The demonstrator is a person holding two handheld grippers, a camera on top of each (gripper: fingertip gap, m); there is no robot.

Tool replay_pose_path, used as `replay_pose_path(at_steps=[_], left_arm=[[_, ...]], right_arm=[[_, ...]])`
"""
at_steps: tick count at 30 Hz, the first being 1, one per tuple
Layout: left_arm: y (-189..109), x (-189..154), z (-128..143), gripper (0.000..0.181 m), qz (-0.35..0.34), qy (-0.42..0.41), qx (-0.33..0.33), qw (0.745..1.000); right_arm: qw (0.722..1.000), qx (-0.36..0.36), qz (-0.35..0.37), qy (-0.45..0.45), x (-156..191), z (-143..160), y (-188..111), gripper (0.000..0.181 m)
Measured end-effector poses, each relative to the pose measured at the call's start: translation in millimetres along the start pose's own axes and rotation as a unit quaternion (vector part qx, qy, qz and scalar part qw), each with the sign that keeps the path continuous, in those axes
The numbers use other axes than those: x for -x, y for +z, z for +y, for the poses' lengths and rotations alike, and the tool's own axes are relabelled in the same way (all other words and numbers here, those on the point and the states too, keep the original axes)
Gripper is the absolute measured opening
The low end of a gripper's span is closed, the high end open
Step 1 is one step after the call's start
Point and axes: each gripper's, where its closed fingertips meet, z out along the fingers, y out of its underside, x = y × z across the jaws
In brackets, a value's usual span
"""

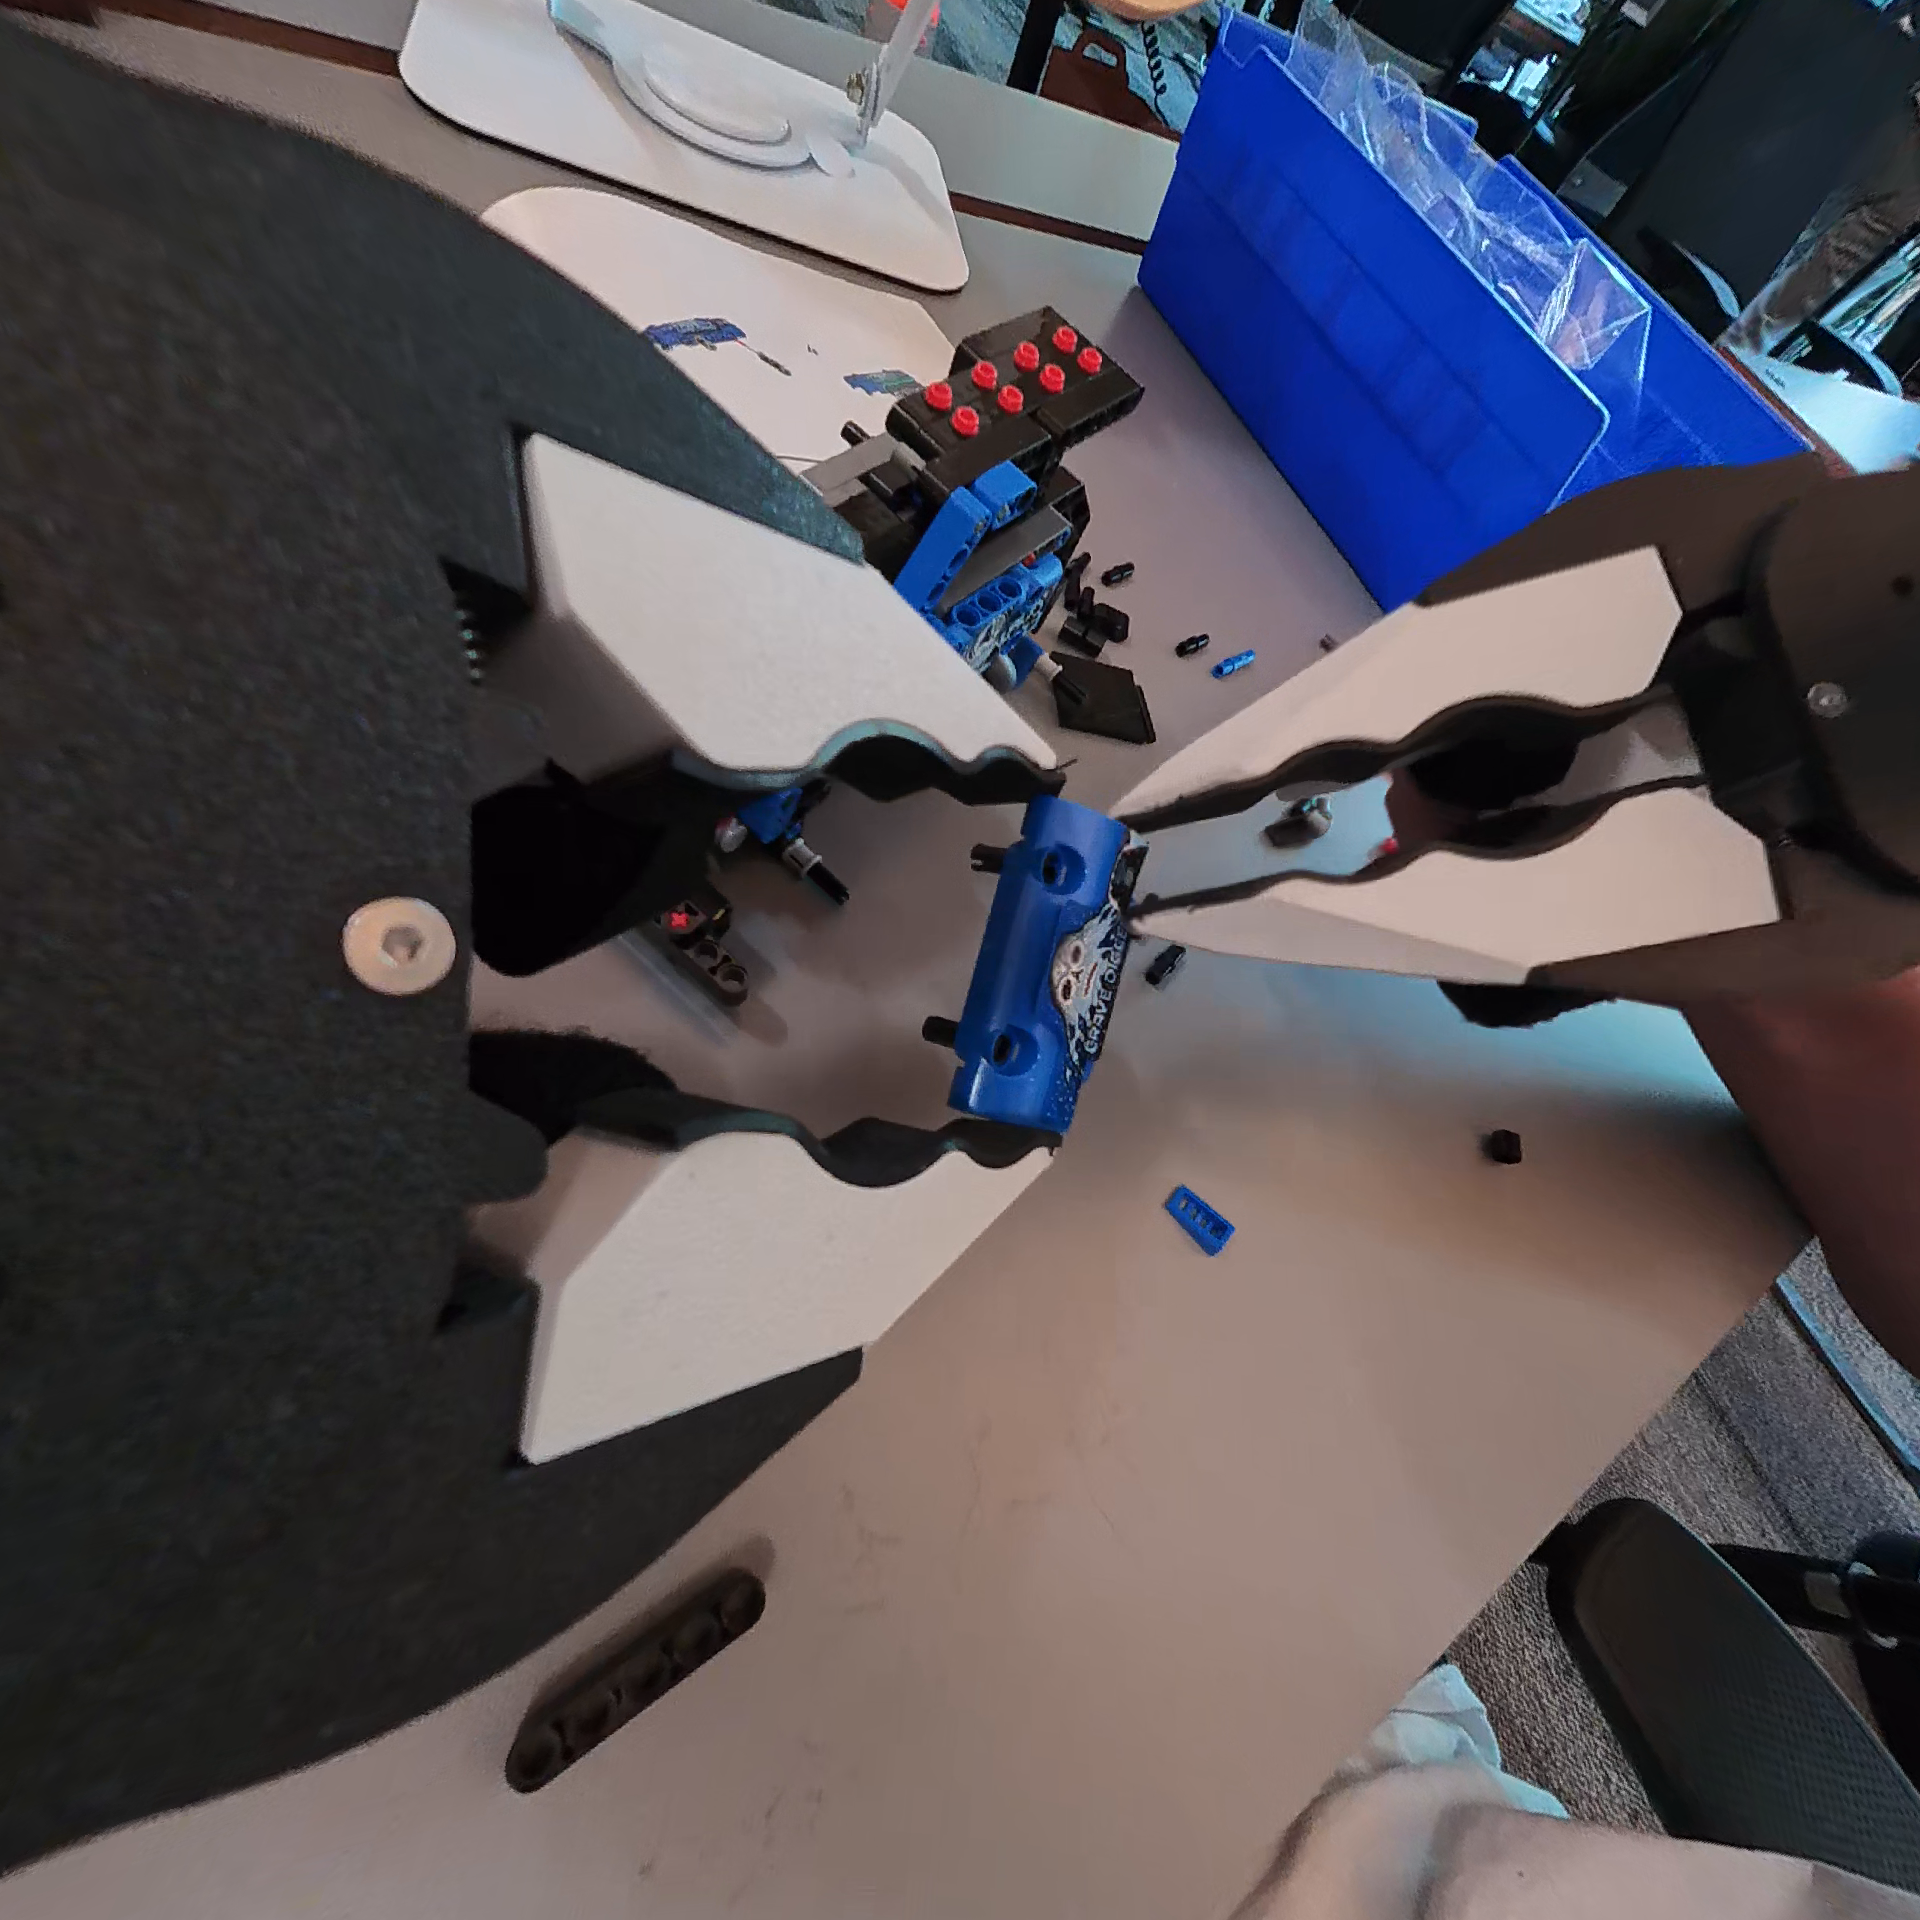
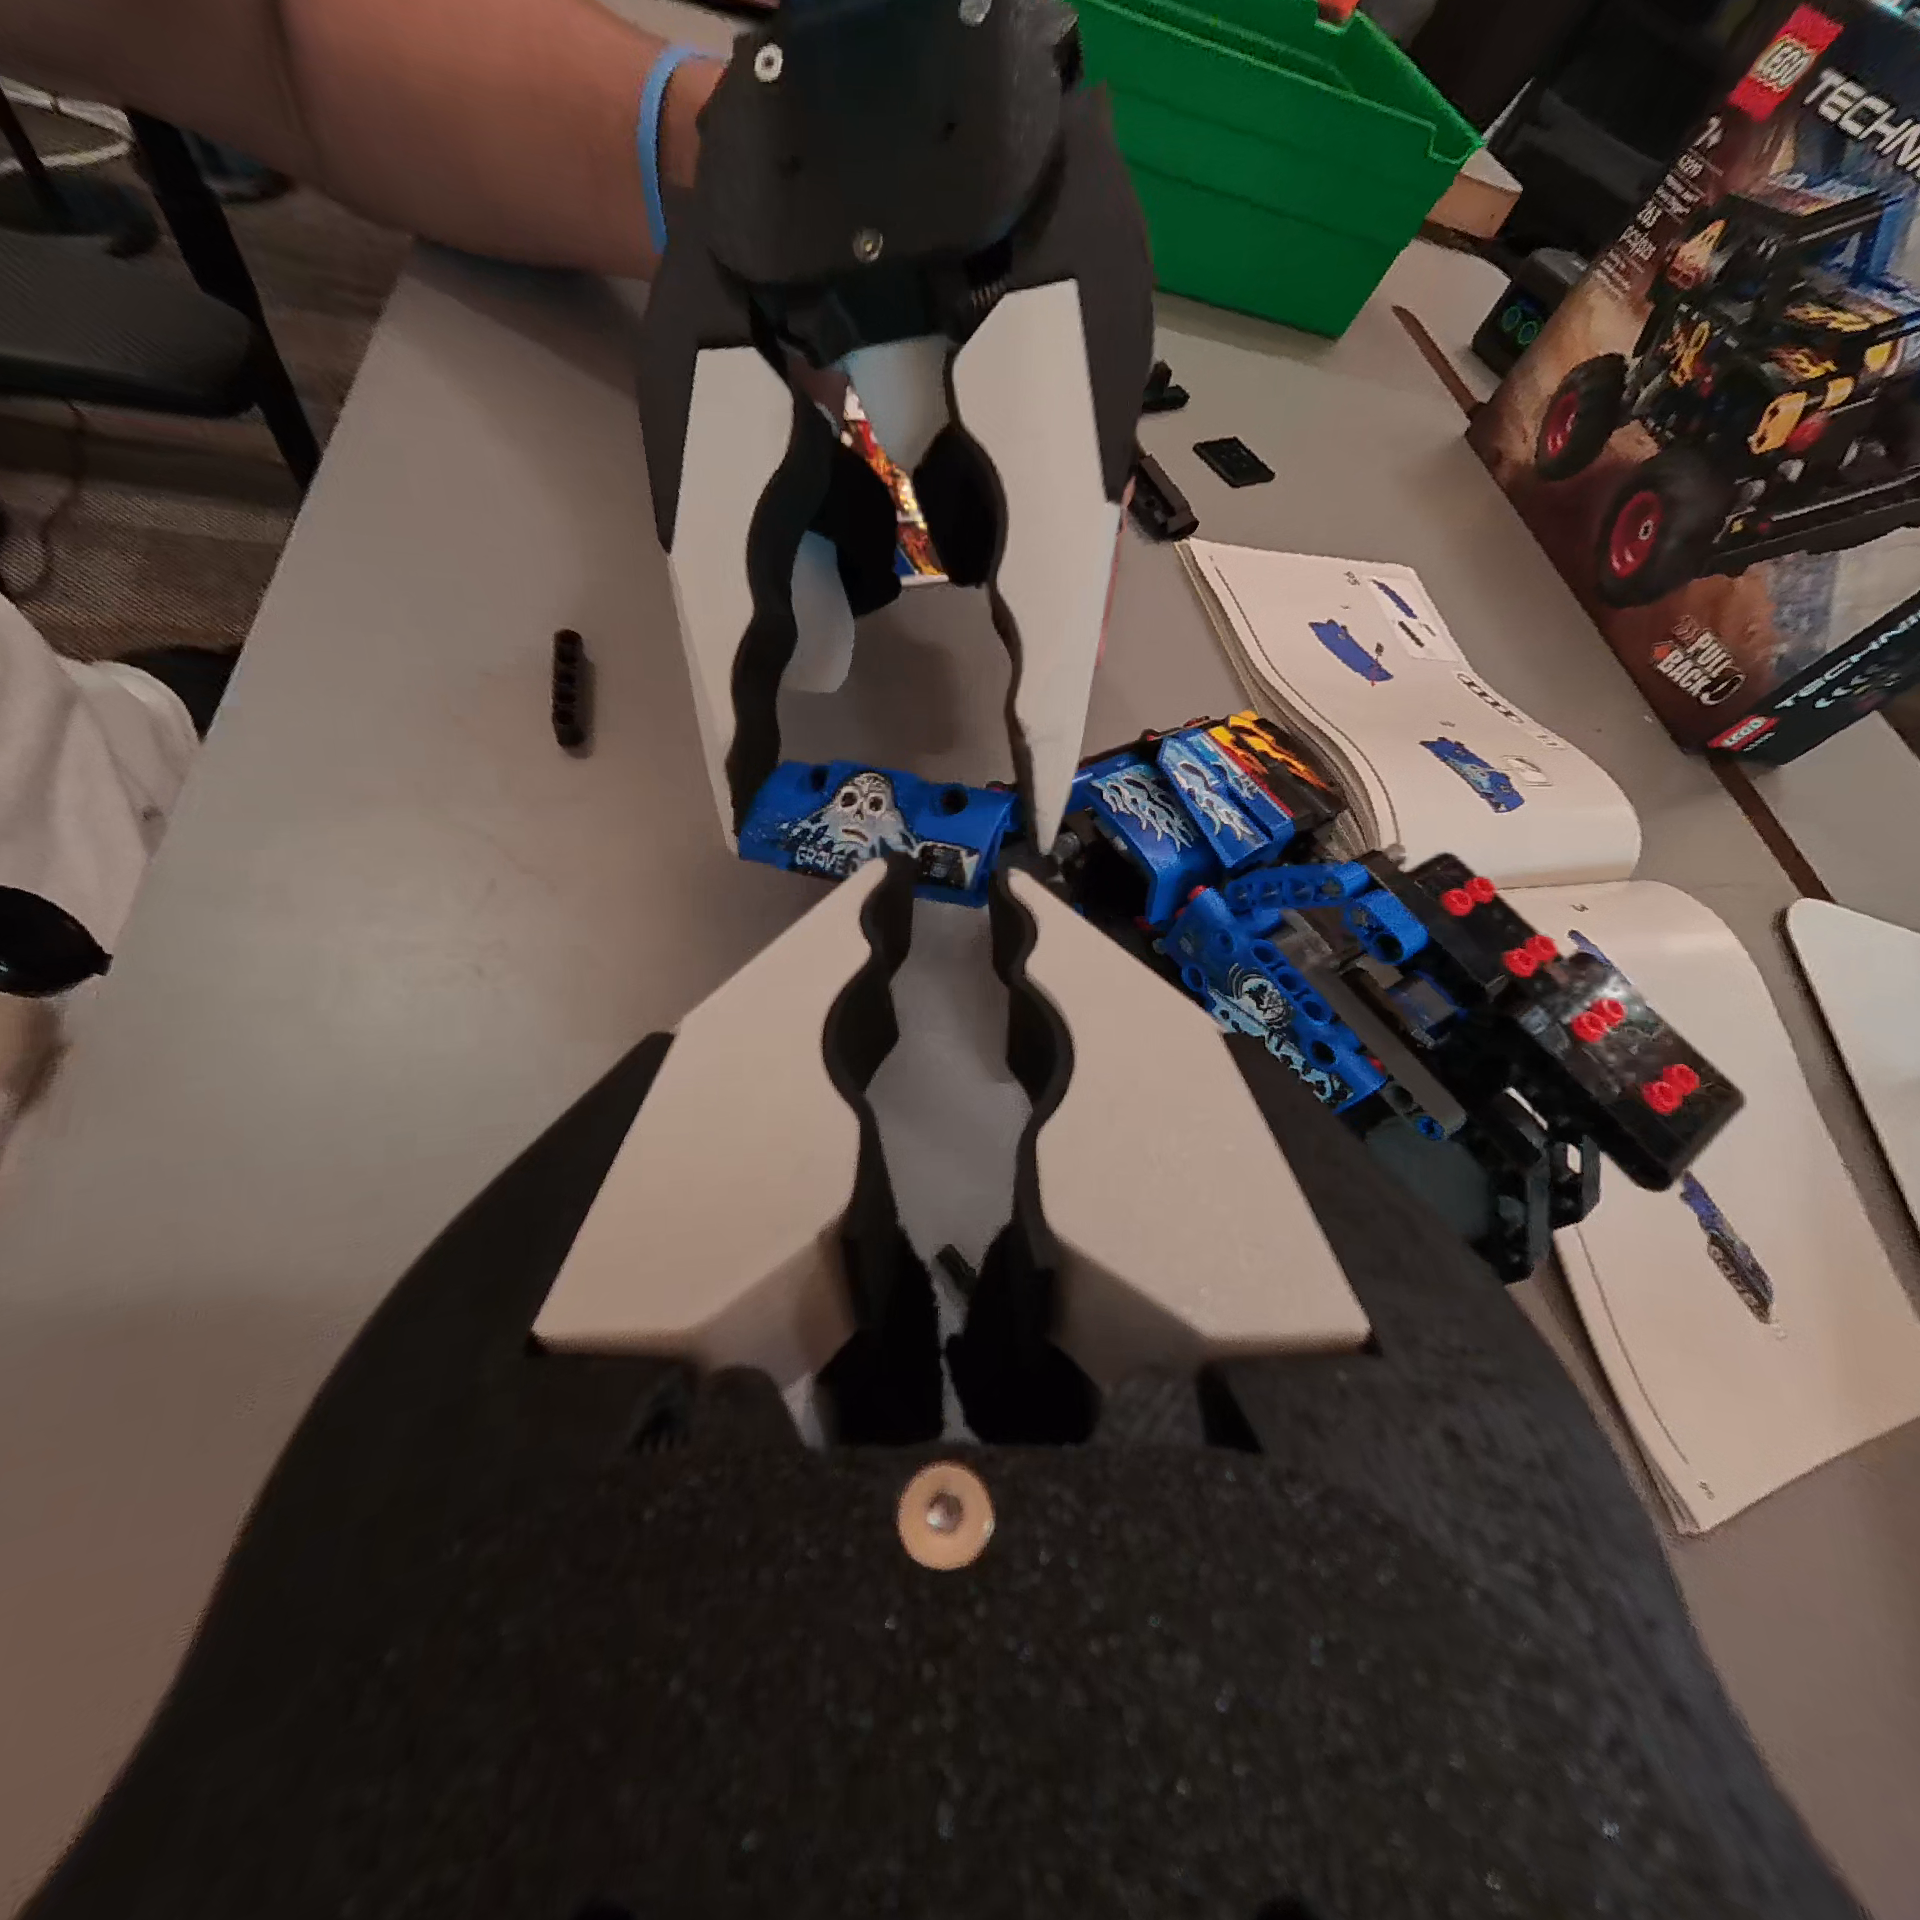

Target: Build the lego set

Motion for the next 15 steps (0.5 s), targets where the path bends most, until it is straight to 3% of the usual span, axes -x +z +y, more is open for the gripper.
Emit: replay_pose_path(at_steps=[15], left_arm=[[3,-2,8,0.060,0.015,-0.029,0.019,0.999]], right_arm=[[0.999,-0.007,0.011,-0.043,8,-6,1,0.016]])
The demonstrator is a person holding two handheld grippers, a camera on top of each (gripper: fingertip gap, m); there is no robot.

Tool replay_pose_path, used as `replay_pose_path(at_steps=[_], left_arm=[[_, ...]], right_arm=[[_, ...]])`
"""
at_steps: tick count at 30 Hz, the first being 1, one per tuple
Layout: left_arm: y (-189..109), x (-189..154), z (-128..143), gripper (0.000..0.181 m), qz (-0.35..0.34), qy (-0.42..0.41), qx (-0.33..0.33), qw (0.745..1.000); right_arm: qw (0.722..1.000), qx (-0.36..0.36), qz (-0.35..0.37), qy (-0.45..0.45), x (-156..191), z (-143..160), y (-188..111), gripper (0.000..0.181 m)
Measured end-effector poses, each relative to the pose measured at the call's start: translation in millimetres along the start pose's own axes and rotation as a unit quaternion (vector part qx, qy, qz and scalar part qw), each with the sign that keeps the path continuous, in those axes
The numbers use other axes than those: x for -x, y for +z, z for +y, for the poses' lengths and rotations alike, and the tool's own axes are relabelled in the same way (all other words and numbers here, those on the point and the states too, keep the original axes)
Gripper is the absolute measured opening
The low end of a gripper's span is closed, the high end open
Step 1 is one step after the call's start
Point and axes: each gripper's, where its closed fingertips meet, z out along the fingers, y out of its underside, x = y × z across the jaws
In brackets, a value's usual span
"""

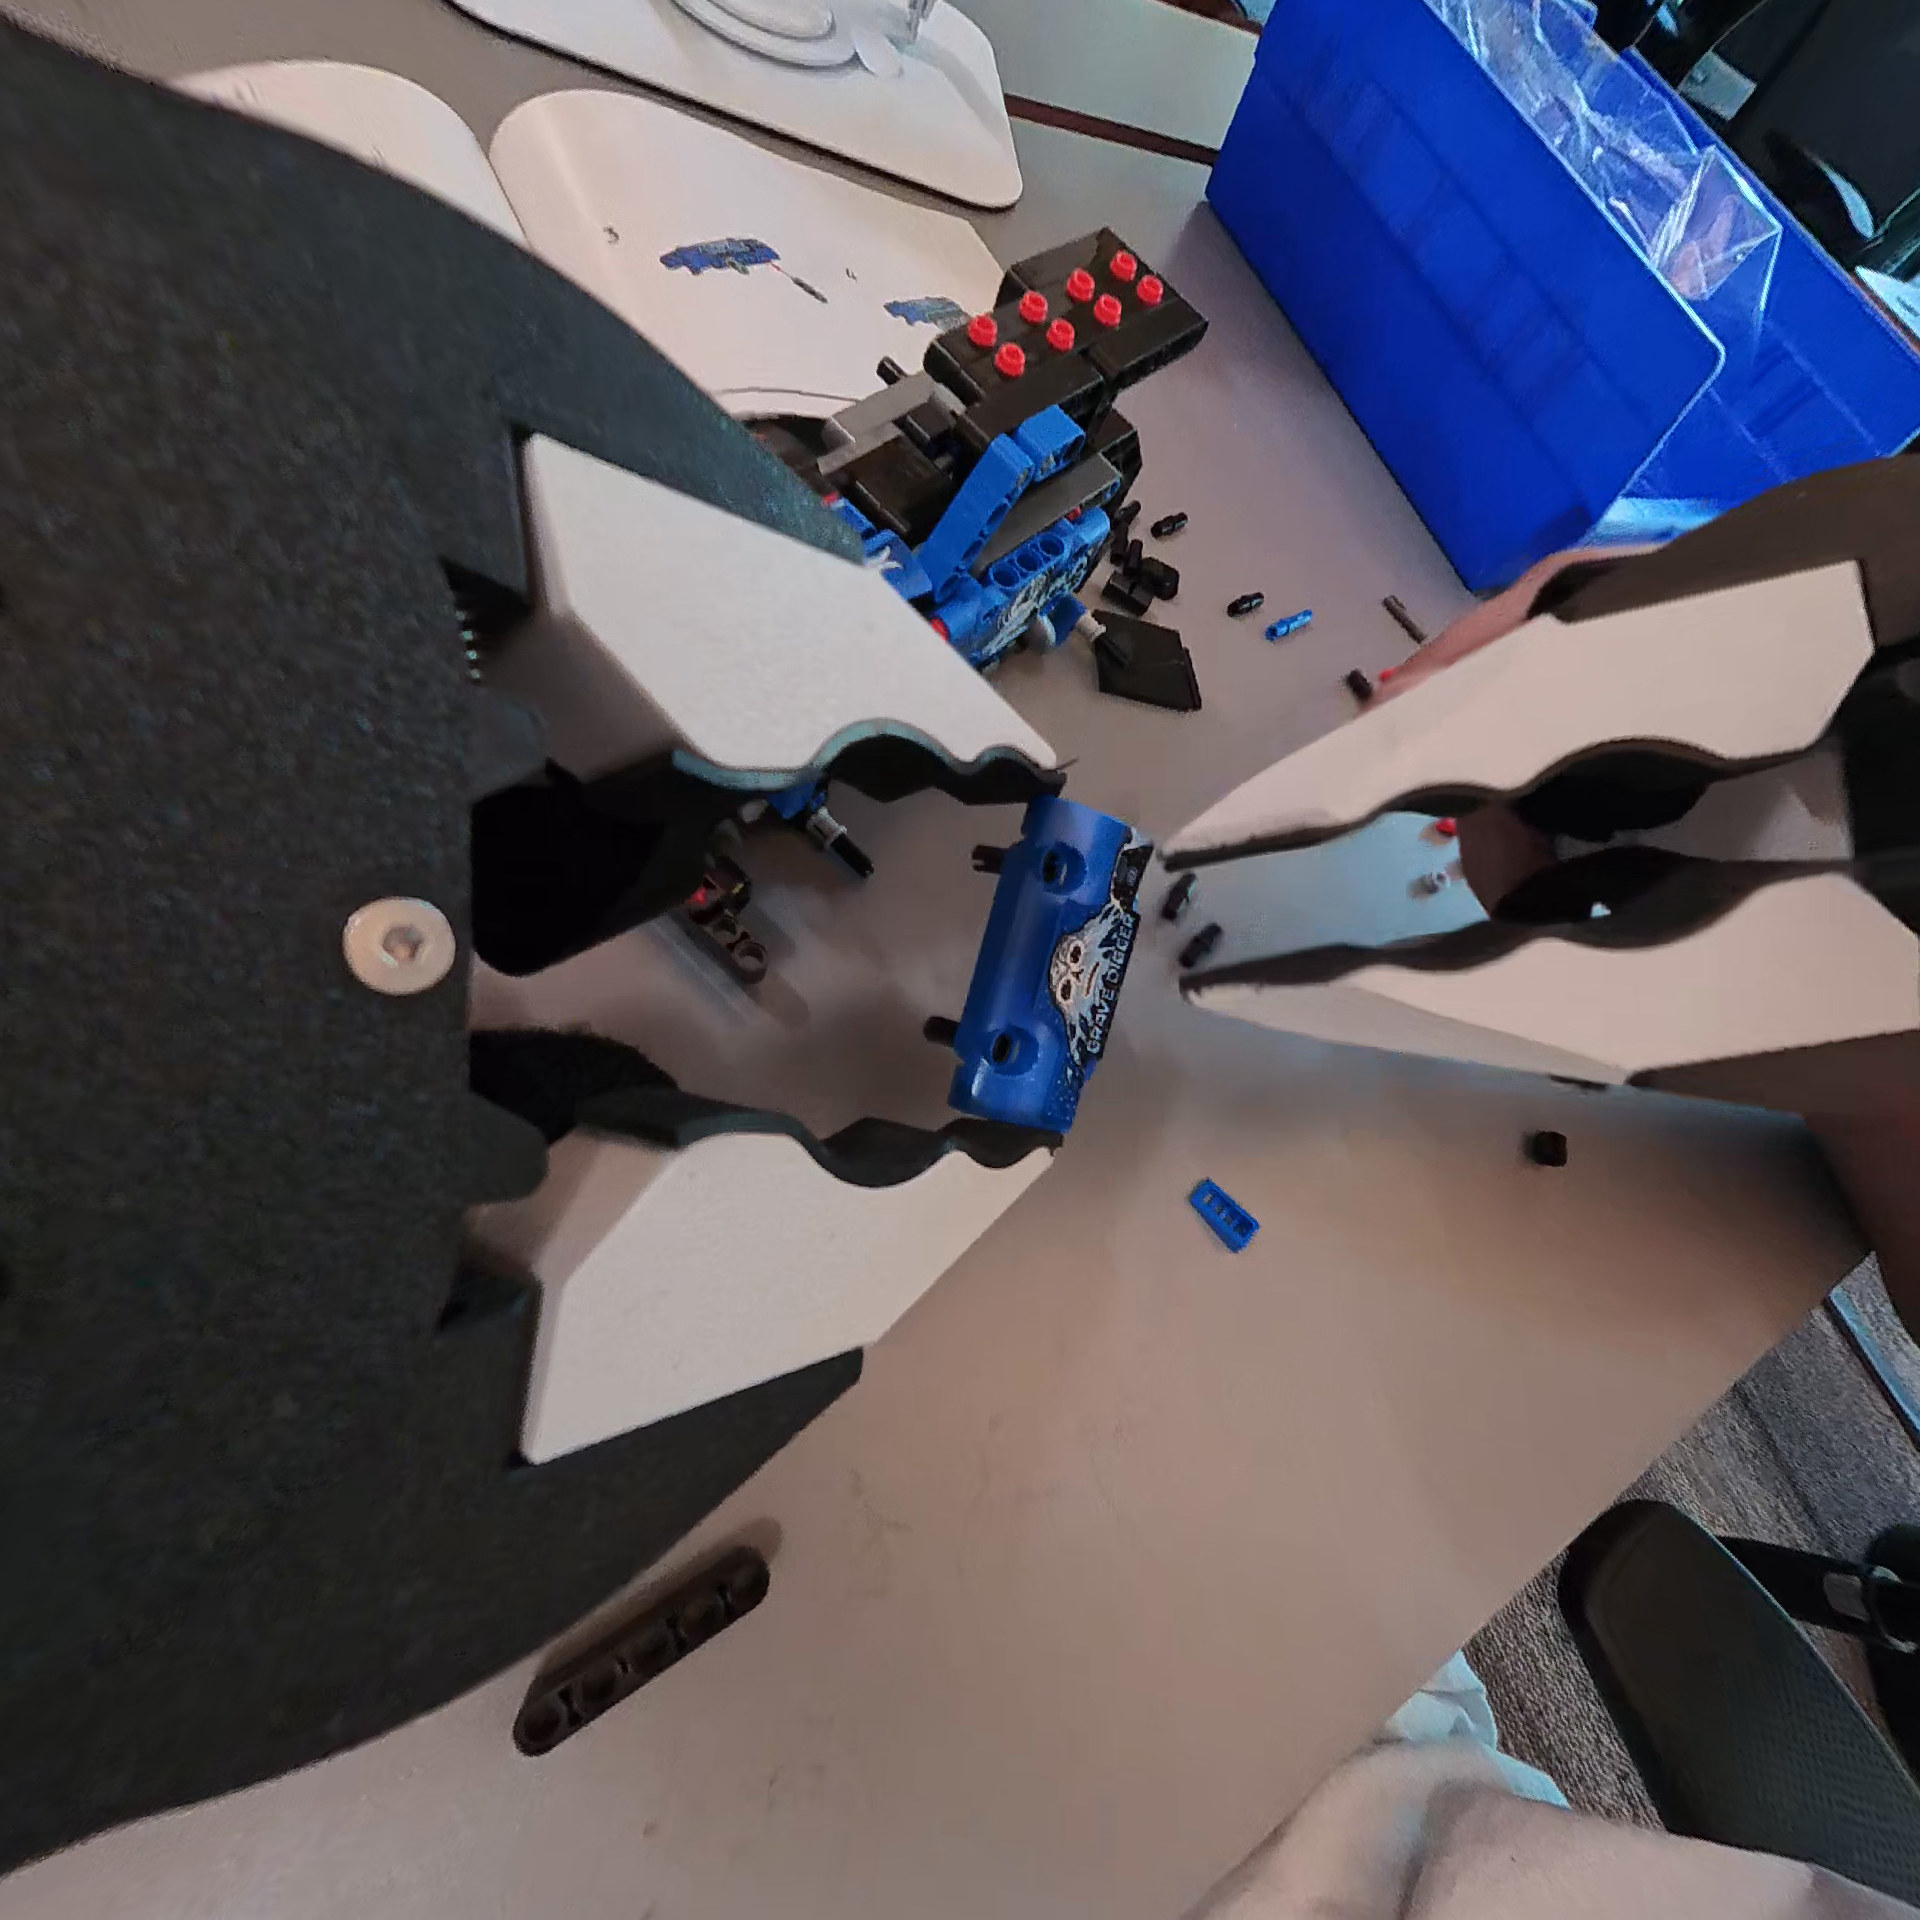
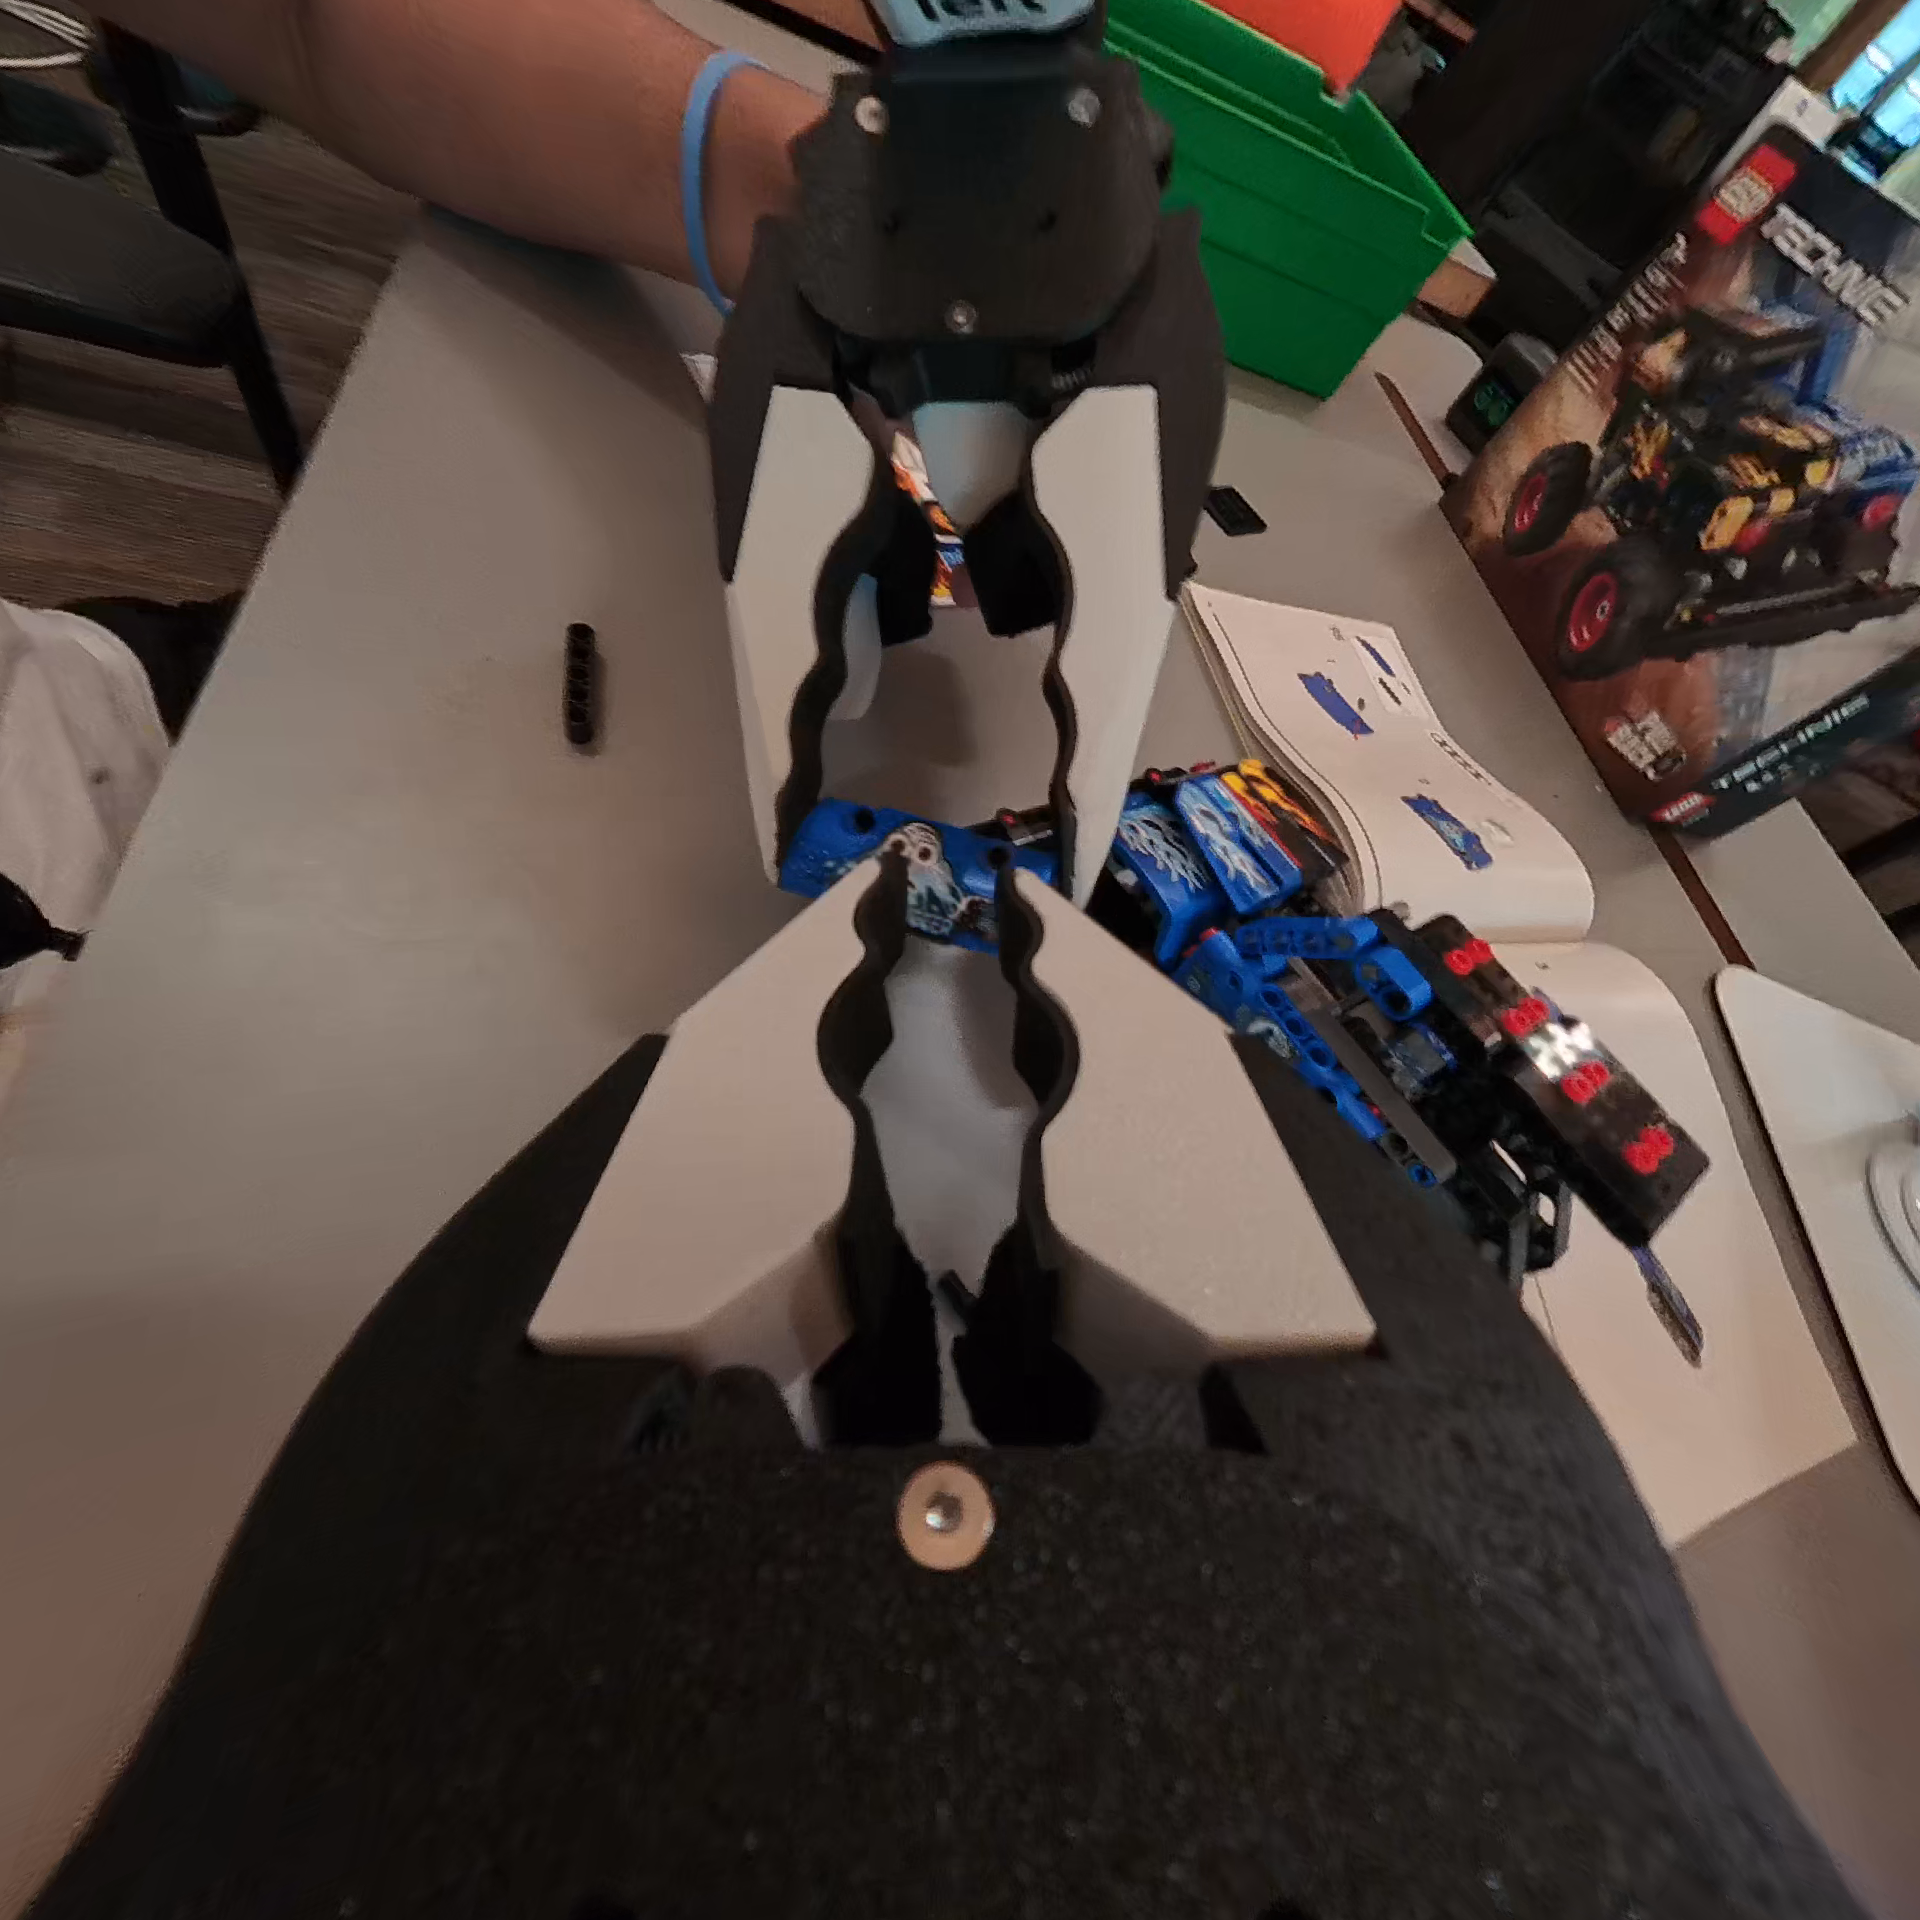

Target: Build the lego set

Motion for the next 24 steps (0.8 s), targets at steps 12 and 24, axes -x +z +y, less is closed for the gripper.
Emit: replay_pose_path(at_steps=[12,24], left_arm=[[10,-61,0,0.060,0.138,0.014,0.023,0.990],[12,-98,4,0.060,0.228,-0.007,0.046,0.972]], right_arm=[[0.990,-0.004,-0.139,-0.037,55,-2,12,0.021],[0.968,0.046,-0.241,-0.047,97,10,26,0.016]])
